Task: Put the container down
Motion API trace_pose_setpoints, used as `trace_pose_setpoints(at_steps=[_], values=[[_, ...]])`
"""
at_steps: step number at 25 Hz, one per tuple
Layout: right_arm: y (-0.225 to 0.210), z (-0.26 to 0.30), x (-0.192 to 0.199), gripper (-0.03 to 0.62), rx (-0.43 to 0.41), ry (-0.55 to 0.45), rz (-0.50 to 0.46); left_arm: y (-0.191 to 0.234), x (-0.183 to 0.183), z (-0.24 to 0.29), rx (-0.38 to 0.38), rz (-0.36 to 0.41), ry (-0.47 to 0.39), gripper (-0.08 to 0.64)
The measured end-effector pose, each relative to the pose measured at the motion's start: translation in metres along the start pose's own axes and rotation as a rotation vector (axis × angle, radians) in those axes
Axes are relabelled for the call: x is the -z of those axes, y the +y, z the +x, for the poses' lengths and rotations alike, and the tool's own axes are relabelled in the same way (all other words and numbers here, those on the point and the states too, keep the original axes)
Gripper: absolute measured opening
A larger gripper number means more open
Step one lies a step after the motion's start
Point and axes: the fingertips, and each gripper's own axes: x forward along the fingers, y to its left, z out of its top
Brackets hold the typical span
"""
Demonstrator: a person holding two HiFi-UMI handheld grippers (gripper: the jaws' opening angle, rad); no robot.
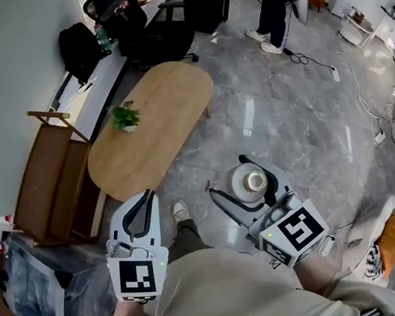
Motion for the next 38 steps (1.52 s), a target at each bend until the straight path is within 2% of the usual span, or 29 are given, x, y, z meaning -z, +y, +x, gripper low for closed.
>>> trace_pose_setpoints(at_steps=[14, 20, 28, 38], values=[[-0.059, 0.198, -0.052, 0.334, 0.015, 0.045, 0.004, 0.164, 0.006, 0.129, 0.047, -0.027, 0.031, 0.018], [-0.079, 0.265, -0.063, 0.334, 0.017, 0.052, -0.003, 0.216, 0.018, 0.171, 0.06, -0.033, 0.044, 0.018], [-0.095, 0.311, -0.066, 0.334, -0.005, 0.075, -0.01, 0.249, 0.03, 0.202, 0.048, -0.056, 0.066, 0.018], [-0.112, 0.334, -0.05, 0.334, -0.085, 0.102, -0.042, 0.255, 0.051, 0.222, -0.021, -0.091, 0.137, 0.018]])
